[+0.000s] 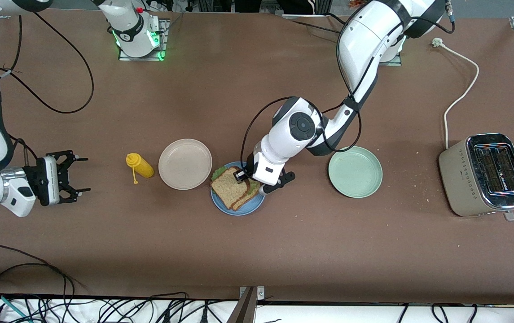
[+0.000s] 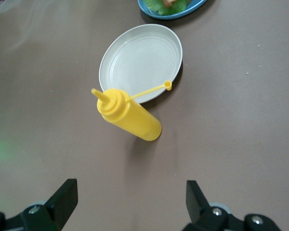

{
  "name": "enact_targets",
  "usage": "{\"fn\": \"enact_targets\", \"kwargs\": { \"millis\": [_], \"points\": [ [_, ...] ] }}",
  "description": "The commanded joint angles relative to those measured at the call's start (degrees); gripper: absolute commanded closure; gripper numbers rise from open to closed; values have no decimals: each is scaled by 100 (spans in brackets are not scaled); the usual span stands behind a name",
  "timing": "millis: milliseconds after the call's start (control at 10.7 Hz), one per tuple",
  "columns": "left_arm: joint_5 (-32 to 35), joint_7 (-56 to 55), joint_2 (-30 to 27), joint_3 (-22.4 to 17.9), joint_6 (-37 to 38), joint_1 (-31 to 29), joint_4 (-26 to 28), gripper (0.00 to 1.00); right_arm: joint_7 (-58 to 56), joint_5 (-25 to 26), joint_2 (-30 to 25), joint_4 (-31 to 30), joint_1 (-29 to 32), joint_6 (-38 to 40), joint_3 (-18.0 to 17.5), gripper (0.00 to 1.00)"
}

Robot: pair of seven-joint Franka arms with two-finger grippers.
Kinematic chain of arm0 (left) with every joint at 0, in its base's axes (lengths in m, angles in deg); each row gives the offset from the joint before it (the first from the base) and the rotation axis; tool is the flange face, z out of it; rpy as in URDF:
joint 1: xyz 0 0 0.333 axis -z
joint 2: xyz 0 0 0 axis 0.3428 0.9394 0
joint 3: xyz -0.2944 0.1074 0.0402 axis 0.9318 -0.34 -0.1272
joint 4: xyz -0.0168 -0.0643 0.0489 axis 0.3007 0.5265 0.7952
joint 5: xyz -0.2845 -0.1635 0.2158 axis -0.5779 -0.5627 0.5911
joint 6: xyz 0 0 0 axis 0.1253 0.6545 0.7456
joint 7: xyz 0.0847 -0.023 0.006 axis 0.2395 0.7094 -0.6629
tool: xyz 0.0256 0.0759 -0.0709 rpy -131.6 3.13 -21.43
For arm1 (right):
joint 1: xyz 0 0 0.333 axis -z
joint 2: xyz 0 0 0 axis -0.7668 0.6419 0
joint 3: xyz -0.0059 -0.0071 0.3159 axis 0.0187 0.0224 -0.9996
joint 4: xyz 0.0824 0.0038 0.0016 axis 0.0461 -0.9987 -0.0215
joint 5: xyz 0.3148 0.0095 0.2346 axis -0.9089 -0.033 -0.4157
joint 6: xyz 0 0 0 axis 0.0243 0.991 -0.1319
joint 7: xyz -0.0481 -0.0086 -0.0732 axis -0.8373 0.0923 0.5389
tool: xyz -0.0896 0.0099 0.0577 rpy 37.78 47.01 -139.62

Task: Make sandwich in blue plate with both arms

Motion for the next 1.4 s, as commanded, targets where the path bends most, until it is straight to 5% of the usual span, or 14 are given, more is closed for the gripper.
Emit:
{"fn": "enact_targets", "kwargs": {
  "millis": [0, 374, 935, 1310],
  "points": [
    [-65, 114, -36, -78, 325, 43, 33, 44, 1294, 267, -853, -683, -250, -109, 29, 0],
    [304, 114, -54, -70, 1002, 35, 24, 25, 2806, 355, -1592, -1202, -435, -285, 29, 0],
    [322, 115, -229, -61, 2303, -79, -38, 17, 6029, 794, -2506, -1378, -1041, -364, 47, 0],
    [767, 263, -974, -61, 3417, -615, -20, 17, 7685, 803, -3025, -1817, -1375, -740, 47, 0]
  ]
}}
